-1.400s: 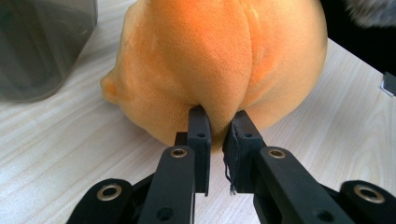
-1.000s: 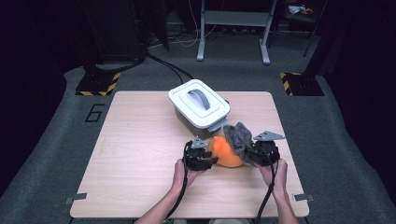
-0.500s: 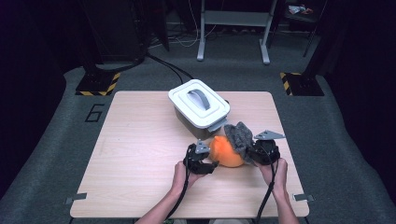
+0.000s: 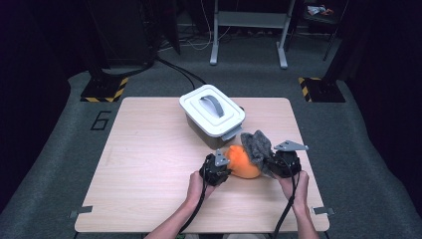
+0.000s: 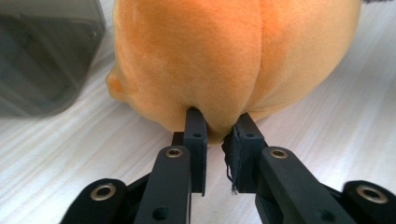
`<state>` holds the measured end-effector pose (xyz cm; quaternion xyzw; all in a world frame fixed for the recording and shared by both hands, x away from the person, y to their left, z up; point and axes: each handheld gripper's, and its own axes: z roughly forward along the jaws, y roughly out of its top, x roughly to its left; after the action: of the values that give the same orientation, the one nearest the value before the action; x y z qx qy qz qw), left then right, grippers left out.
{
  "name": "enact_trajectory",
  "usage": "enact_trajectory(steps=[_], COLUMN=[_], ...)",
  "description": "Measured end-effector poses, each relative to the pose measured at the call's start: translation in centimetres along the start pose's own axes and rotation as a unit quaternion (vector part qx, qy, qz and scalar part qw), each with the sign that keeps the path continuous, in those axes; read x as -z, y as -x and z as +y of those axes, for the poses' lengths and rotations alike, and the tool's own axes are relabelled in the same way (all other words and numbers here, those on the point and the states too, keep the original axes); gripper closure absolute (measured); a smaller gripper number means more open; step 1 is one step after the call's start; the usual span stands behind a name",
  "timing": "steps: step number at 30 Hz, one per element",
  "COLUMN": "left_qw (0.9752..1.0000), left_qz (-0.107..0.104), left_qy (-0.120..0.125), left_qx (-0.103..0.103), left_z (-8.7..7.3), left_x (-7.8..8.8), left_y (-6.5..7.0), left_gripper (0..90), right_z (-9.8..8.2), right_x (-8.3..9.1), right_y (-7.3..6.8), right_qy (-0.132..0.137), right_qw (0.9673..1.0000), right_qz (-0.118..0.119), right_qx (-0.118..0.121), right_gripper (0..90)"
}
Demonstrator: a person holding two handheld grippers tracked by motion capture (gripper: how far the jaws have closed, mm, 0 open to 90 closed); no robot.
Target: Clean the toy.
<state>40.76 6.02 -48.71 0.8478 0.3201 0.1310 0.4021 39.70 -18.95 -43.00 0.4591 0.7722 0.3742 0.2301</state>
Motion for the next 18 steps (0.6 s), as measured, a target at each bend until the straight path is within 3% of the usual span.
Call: enact_trajectory(steps=[5, 10, 15, 18], left_qw=[0.9995, 0.9979, 0.9979, 0.9976], left_qz=[-0.02, -0.037, -0.037, -0.038], left_qy=[0.0, -0.004, -0.006, -0.005], left_qx=[0.025, 0.053, 0.053, 0.058], left_z=[0.5, 1.1, 1.3, 1.2], left_x=[0.5, 0.7, 0.9, 0.8], left_y=[-0.1, -0.2, 0.0, -0.1], left_gripper=[80.7, 80.7, 80.6, 80.6], right_z=[0.4, 1.2, 1.7, 1.7], right_x=[1.0, 1.9, 1.4, 0.6], right_y=[-0.1, -1.1, -2.6, -3.1], right_qy=[0.013, 0.023, 0.018, 0.01], right_qw=[0.9999, 0.9996, 0.9989, 0.9985], right_qz=[-0.003, 0.005, 0.018, 0.011], right_qx=[0.003, 0.018, 0.04, 0.053], right_gripper=[71.6, 71.6, 71.6, 71.5])
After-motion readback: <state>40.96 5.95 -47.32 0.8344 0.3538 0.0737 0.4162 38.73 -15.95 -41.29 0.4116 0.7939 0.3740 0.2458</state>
